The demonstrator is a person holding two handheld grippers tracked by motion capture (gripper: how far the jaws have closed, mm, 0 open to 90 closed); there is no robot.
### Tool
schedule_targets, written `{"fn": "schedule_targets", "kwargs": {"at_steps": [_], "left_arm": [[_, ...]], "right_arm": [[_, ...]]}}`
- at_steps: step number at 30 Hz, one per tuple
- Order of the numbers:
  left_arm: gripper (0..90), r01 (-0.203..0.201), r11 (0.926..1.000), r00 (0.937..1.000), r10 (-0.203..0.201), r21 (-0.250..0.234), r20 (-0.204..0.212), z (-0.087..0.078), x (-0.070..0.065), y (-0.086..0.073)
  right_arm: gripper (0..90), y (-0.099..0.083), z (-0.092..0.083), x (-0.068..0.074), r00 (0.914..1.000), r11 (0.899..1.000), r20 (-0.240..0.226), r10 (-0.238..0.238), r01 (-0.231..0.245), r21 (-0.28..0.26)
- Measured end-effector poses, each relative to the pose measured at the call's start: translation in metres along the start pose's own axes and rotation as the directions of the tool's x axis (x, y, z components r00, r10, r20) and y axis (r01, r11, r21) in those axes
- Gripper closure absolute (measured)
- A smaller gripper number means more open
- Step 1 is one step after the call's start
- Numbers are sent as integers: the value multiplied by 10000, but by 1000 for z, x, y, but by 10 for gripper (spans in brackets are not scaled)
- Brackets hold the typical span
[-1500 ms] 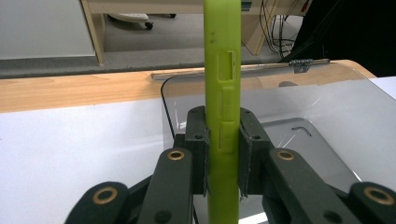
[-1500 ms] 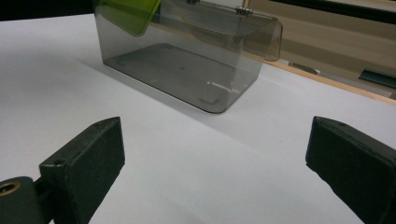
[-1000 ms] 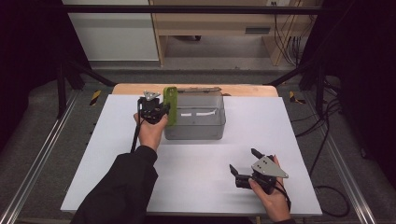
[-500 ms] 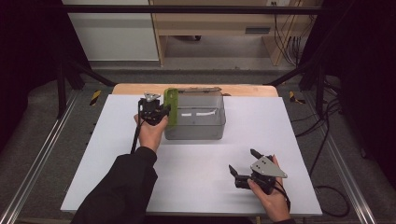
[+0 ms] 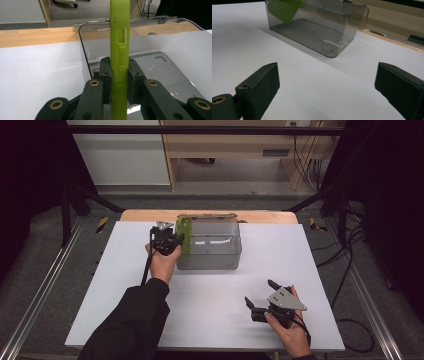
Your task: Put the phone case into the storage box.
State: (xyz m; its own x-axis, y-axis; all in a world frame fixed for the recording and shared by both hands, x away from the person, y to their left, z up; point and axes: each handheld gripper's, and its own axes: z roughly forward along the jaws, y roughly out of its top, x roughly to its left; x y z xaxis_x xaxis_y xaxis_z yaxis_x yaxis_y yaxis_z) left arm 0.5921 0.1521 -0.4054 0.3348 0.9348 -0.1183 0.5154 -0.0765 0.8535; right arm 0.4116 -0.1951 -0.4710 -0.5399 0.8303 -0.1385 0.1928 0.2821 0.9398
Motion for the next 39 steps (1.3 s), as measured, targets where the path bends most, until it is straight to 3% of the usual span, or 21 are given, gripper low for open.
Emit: {"fn": "schedule_targets", "kwargs": {"at_steps": [39], "left_arm": [[773,128,9997,9998,-131,223,134,8,-7,-6]], "right_arm": [[55,0,1,1,10000,10000,-27,6,-6,88]]}}
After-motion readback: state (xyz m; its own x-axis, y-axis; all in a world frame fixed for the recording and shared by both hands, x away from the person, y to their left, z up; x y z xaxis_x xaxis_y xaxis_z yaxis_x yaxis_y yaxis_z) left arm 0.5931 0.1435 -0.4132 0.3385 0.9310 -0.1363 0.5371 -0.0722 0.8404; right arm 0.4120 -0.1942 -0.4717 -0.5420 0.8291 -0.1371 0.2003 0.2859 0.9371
